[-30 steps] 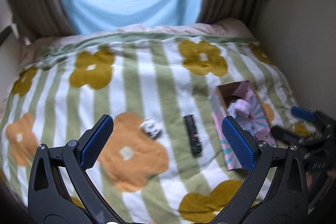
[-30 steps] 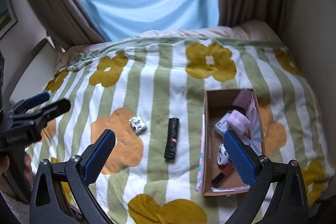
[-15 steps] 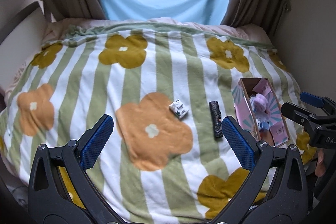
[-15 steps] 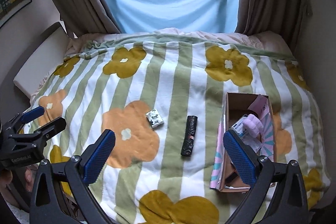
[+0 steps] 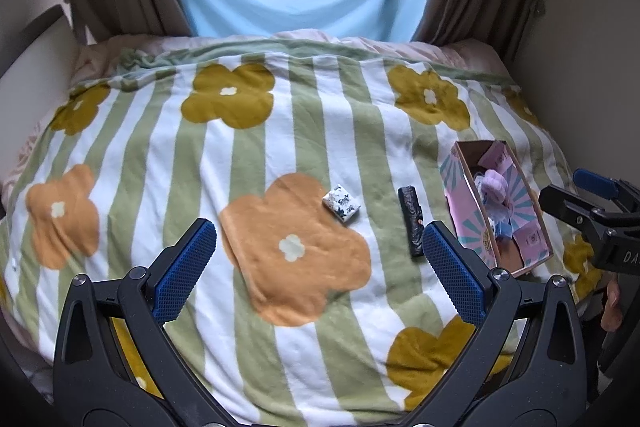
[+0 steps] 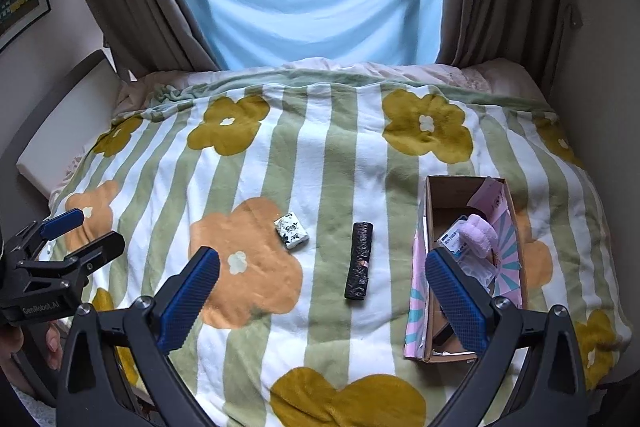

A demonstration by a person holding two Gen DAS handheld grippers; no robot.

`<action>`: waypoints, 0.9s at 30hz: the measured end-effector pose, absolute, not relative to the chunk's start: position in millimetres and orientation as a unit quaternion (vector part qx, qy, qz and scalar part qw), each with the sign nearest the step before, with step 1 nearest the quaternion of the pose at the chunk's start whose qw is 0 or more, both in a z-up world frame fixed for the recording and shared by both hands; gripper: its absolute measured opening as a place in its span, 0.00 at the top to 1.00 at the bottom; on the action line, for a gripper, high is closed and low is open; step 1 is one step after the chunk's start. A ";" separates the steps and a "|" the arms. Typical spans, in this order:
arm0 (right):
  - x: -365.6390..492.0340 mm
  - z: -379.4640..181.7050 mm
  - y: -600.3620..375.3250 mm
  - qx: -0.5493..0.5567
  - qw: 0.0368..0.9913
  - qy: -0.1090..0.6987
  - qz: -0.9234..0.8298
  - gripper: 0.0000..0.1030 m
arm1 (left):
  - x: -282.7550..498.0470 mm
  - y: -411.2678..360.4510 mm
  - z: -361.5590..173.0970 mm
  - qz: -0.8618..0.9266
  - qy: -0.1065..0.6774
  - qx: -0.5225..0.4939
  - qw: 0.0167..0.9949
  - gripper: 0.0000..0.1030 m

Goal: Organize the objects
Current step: 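Withdraw both tools from the box toward the tissue pack and black bag, then grasp the white tissue pack with the left tool while the right tool grasps the black bag roll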

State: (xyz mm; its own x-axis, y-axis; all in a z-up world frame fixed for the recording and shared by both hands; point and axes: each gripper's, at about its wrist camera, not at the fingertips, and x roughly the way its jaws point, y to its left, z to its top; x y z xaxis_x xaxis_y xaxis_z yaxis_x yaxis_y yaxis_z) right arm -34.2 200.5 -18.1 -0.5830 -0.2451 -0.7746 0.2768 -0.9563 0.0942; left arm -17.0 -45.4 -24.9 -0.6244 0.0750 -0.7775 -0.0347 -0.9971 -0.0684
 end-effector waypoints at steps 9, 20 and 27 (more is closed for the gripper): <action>-49.2 -47.5 194.5 0.423 0.131 0.026 -0.896 0.01 | -55.0 -38.9 -61.0 0.891 0.016 -0.446 0.077 0.00; -93.7 -118.7 184.8 0.433 0.099 0.038 -0.895 0.01 | -122.2 -15.1 -137.3 0.867 0.086 -0.469 0.143 0.00; -129.5 -181.8 189.1 0.467 0.078 0.029 -0.881 0.10 | -176.3 7.6 -211.5 0.840 0.117 -0.495 0.188 0.01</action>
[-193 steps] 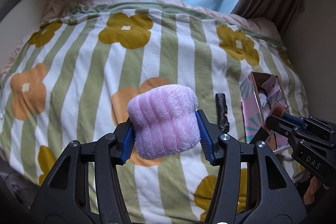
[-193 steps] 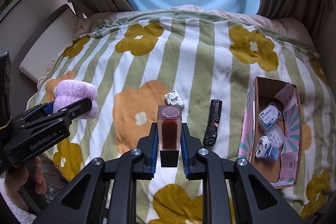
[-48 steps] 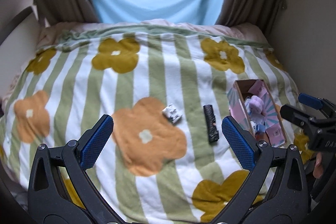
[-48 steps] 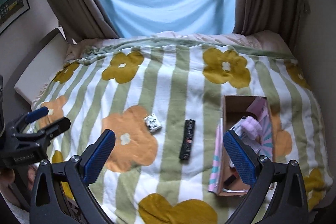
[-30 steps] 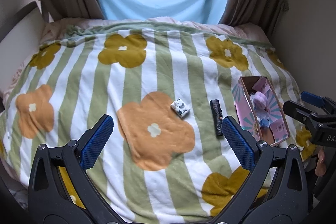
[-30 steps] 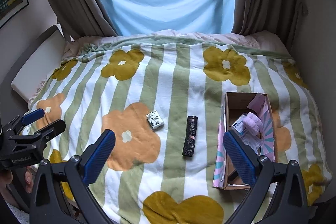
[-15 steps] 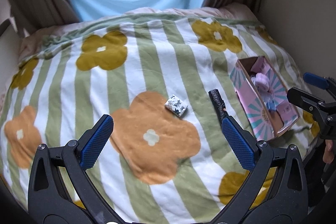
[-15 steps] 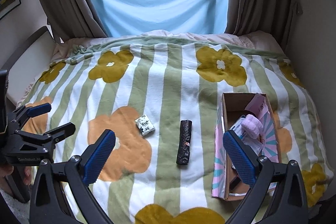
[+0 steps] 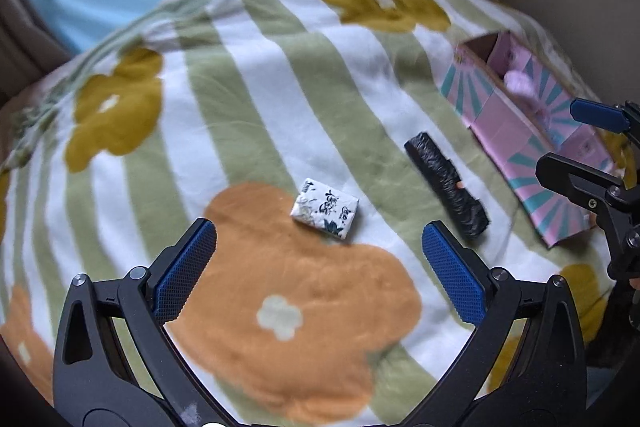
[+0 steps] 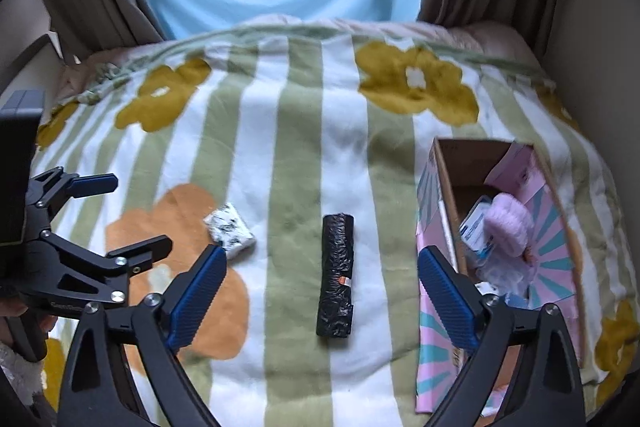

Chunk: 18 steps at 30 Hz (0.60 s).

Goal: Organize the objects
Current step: 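Grasp the white tissue pack with the left tool while the right tool grasps the black bag roll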

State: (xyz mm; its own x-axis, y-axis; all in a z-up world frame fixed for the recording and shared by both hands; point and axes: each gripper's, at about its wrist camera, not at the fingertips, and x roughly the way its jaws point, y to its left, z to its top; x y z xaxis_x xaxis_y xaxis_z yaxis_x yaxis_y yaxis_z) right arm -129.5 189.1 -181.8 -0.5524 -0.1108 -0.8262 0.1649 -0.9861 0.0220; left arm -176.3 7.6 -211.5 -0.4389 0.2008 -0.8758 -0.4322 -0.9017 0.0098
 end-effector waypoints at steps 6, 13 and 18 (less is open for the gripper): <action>-158.0 -236.7 196.5 0.509 0.047 0.026 -0.859 0.18 | -212.6 28.6 -273.2 0.816 0.140 -0.521 0.208 0.05; -178.5 -283.0 202.3 0.548 0.036 0.024 -0.835 0.26 | -233.4 41.2 -323.6 0.789 0.168 -0.547 0.224 0.12; -186.5 -303.9 196.5 0.561 0.047 0.035 -0.826 0.38 | -238.7 42.5 -345.4 0.777 0.169 -0.563 0.225 0.16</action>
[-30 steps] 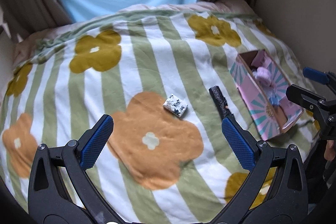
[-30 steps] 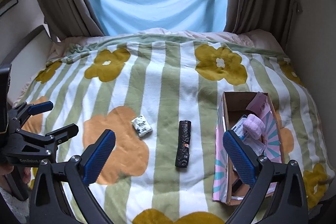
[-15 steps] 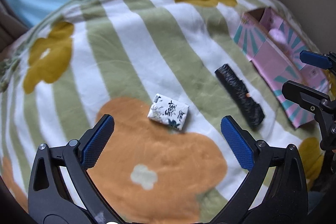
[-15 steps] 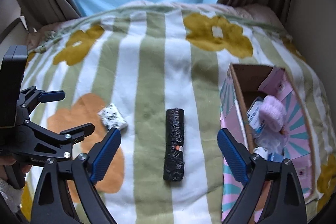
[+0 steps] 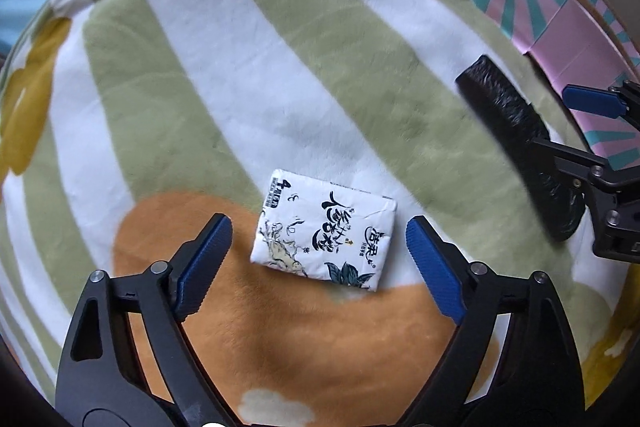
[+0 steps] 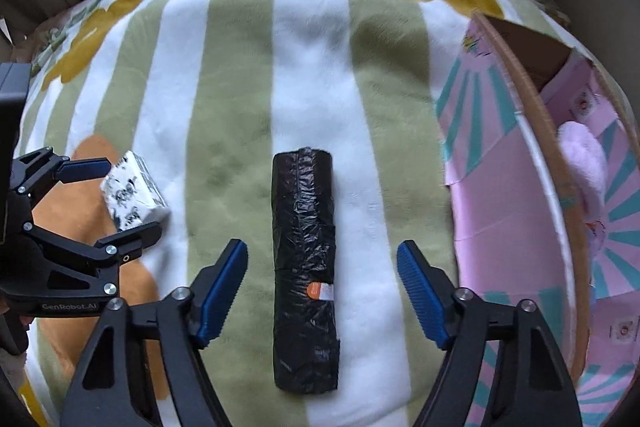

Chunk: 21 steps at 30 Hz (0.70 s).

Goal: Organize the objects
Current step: 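Grasp the white tissue pack with the left tool while the right tool grasps the black bag roll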

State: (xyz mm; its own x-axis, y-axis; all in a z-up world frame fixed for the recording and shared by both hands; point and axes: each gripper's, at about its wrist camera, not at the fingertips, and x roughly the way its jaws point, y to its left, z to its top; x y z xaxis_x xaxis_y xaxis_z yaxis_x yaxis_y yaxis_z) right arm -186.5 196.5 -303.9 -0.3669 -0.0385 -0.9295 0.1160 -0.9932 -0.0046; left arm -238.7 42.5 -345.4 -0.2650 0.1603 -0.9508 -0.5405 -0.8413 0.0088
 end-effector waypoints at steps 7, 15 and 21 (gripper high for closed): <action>-189.4 -319.0 190.2 0.573 0.060 0.043 -0.816 0.71 | -236.3 44.2 -353.7 0.777 0.181 -0.558 0.228 0.38; -185.7 -312.9 193.4 0.570 0.065 0.038 -0.818 0.72 | -233.8 45.1 -352.1 0.778 0.186 -0.554 0.231 0.39; -181.3 -298.7 195.1 0.565 0.073 0.035 -0.821 0.72 | -230.8 44.0 -338.5 0.786 0.178 -0.545 0.230 0.39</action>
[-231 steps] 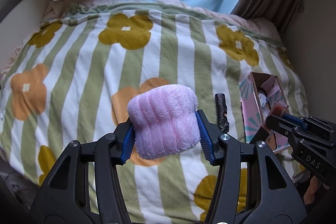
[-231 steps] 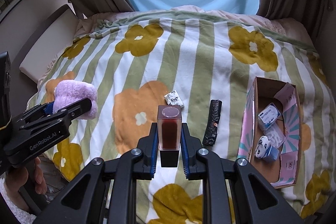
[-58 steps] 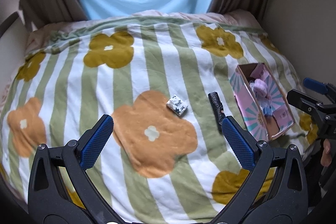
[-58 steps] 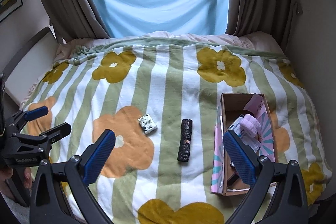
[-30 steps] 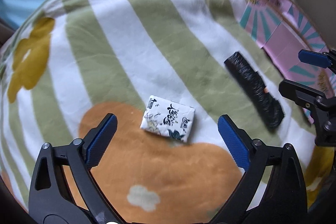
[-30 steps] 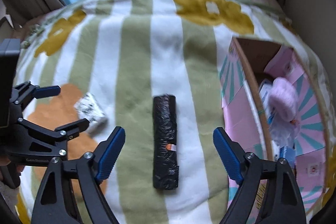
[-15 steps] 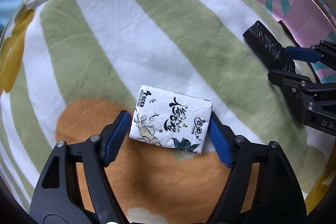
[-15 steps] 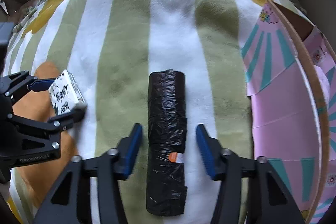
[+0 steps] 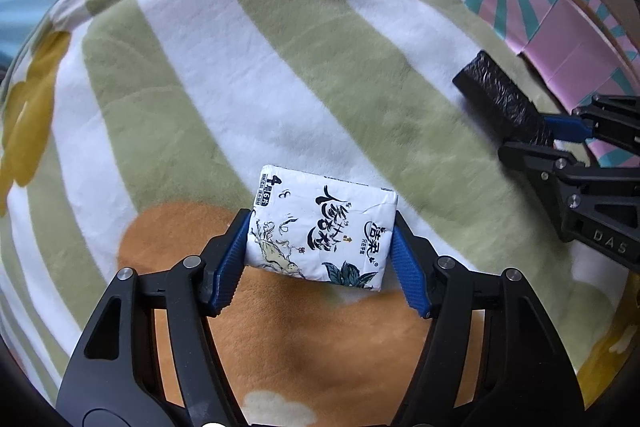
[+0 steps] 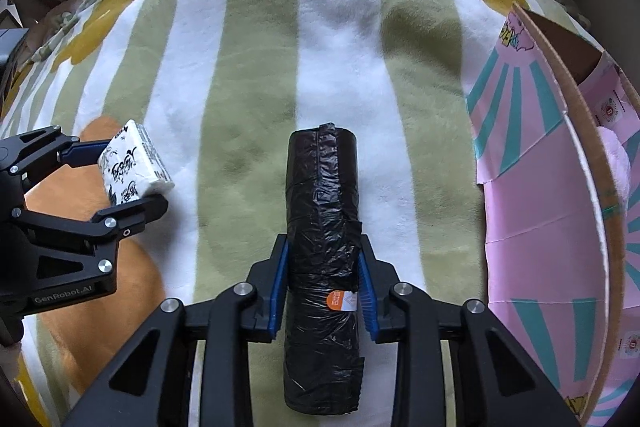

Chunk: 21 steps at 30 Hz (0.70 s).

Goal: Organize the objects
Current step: 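Lift and carry the tissue pack and black bag roll over the cardboard box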

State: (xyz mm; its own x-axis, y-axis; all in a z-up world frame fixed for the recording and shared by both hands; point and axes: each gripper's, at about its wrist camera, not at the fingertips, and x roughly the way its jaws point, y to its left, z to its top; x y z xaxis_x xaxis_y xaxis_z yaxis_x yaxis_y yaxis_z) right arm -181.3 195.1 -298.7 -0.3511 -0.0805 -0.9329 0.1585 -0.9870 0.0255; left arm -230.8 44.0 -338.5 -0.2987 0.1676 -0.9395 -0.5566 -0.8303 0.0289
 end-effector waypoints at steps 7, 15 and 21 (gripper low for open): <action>-174.5 -261.3 198.6 0.547 0.083 0.026 -0.832 0.72 | -226.0 43.4 -303.2 0.800 0.166 -0.532 0.223 0.39; -174.2 -199.3 183.7 0.526 0.102 0.026 -0.844 0.72 | -213.9 21.6 -233.2 0.828 0.129 -0.513 0.188 0.39; -157.3 -144.4 173.8 0.509 0.129 0.032 -0.850 0.72 | -194.0 4.5 -175.6 0.850 0.090 -0.497 0.150 0.39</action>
State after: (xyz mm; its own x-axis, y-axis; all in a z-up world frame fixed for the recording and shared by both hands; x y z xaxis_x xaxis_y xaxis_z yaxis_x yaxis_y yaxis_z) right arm -157.3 173.8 -144.4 -0.4486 -0.1857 -0.8742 0.2518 -0.9648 0.0757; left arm -194.0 4.5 -175.6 -0.4608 0.1644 -0.8722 -0.3439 -0.9390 0.0047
